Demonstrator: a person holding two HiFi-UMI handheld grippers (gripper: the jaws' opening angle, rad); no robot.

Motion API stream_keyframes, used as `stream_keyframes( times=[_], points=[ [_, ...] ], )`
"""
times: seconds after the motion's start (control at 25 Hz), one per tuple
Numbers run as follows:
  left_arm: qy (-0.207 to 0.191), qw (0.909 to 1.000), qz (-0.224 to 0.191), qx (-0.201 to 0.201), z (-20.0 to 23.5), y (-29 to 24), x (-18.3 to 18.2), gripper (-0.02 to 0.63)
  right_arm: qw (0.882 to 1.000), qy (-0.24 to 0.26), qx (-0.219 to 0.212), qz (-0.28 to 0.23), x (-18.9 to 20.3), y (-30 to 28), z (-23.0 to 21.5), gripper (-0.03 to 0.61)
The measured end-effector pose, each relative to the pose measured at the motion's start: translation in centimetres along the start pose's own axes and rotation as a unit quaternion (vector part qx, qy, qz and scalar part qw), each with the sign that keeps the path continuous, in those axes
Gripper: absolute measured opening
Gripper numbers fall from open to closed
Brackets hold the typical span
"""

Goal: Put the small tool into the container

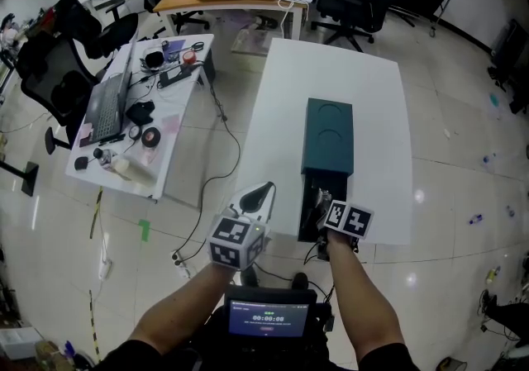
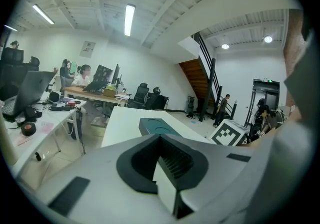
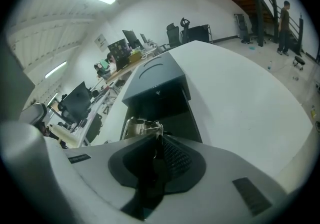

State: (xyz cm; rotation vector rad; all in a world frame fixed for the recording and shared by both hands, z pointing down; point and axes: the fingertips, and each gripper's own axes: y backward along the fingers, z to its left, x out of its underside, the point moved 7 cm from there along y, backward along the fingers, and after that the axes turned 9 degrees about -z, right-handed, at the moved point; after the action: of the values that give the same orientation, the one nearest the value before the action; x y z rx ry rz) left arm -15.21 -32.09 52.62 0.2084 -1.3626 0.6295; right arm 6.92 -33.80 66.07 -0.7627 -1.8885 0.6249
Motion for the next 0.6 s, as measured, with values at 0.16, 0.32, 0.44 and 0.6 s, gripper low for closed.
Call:
stream_keyframes(
  times=[0.16, 0.32, 0.44, 0.6],
  points=[
    [0.001, 1.0000, -0.001, 0.000, 0.1, 0.3, 0.0, 0.023, 1.000, 0.002, 0.016, 0.013, 0.2, -0.7, 0.3, 0.054],
    [0.005, 1.0000, -0.003, -0.001, -0.1, 0.7, -0.3, 0.023, 1.000, 0.003, 0.022, 0.016, 0.0, -0.6, 0.3, 0.055],
    [0.008, 1.0000, -0.004, -0.002, -0.1, 1.2, -0.5, 0.023, 1.000, 0.003, 0.025, 0.014, 0.2, -0.3, 0.4, 0.057],
    [0.004, 1.0000, -0.006, -0.001, 0.2, 1.8, -0.5, 0.023, 1.000, 0.010, 0.025, 0.011, 0.6, -0.1, 0.6, 0.071]
  ],
)
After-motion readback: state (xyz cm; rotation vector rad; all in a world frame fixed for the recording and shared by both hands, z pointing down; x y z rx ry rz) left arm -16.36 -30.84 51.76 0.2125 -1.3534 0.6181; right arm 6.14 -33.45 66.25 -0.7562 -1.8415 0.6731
